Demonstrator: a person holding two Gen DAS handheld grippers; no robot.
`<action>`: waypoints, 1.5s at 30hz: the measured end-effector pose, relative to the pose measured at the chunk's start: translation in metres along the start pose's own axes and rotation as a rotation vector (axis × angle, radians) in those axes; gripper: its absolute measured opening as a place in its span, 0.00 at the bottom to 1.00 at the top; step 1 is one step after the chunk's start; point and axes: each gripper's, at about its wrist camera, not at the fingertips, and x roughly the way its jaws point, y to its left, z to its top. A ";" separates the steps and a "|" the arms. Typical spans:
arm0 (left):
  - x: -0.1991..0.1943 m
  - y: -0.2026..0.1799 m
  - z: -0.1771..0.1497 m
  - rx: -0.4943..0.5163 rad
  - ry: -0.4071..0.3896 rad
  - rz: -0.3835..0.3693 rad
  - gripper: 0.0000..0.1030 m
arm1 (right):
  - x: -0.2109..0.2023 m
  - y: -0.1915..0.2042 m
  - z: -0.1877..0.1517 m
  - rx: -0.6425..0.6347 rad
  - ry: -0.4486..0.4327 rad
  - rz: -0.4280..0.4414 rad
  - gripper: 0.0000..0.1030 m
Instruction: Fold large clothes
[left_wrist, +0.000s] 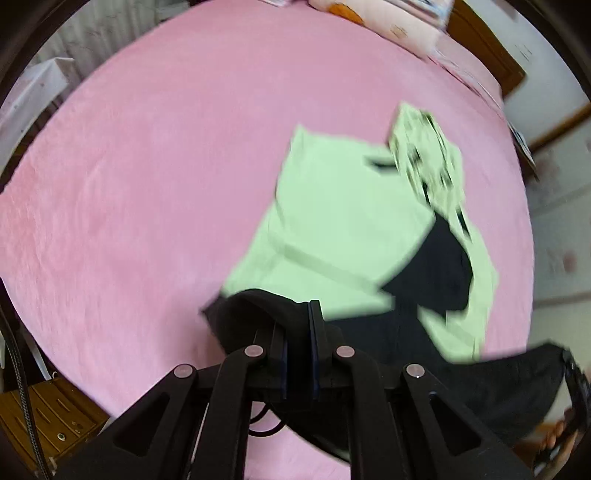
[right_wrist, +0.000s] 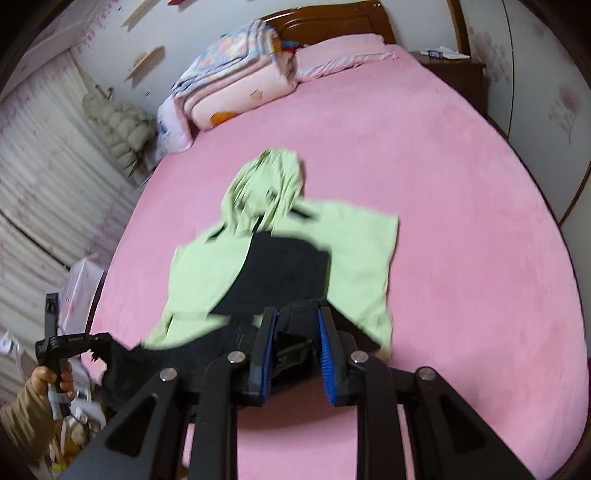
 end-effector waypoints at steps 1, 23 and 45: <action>0.005 -0.004 0.015 -0.020 -0.002 0.004 0.06 | 0.009 -0.003 0.012 0.011 -0.004 -0.013 0.20; 0.268 -0.028 0.215 -0.223 0.101 -0.072 0.09 | 0.288 -0.111 0.100 0.440 0.126 -0.341 0.24; 0.248 -0.037 0.230 -0.096 -0.037 -0.174 0.67 | 0.262 -0.123 0.100 0.356 0.015 -0.185 0.53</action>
